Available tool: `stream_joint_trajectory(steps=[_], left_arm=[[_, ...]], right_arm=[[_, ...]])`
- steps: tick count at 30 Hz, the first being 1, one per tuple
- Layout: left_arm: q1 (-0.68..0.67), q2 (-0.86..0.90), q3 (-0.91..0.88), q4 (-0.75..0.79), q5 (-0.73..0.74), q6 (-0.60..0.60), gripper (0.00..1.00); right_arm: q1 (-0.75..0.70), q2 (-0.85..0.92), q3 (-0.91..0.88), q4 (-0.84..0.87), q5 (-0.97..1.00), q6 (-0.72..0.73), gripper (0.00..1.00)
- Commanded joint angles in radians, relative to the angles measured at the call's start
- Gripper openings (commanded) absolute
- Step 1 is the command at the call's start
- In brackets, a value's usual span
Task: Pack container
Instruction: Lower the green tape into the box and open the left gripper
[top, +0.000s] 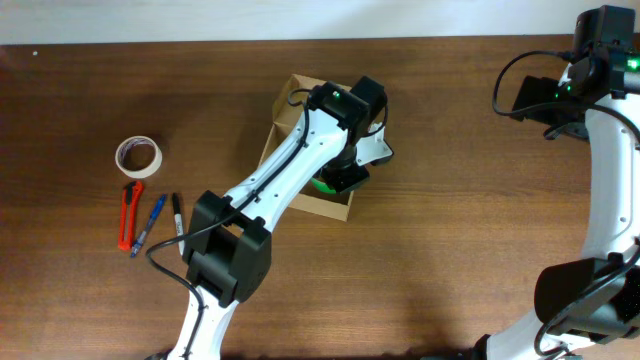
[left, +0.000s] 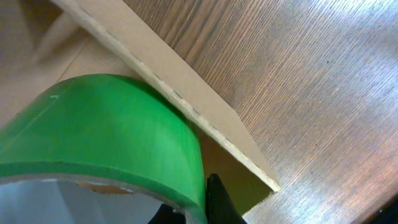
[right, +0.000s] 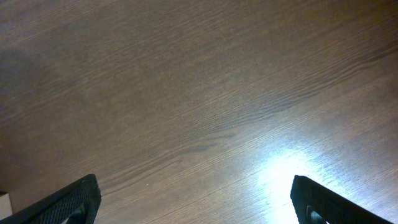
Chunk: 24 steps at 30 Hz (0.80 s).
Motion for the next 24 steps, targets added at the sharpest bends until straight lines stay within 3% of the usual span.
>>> stream_joint_trajectory(steps=[1, 24], left_arm=[[-0.001, 0.049, -0.004, 0.005, 0.011, -0.01, 0.01], [0.0, 0.106, -0.005, 0.058, -0.035, -0.01, 0.06]], right_arm=[[0.0, -0.02, 0.017, 0.001, -0.002, -0.003, 0.99], [0.0, -0.02, 0.017, 0.0, -0.002, -0.003, 0.99]])
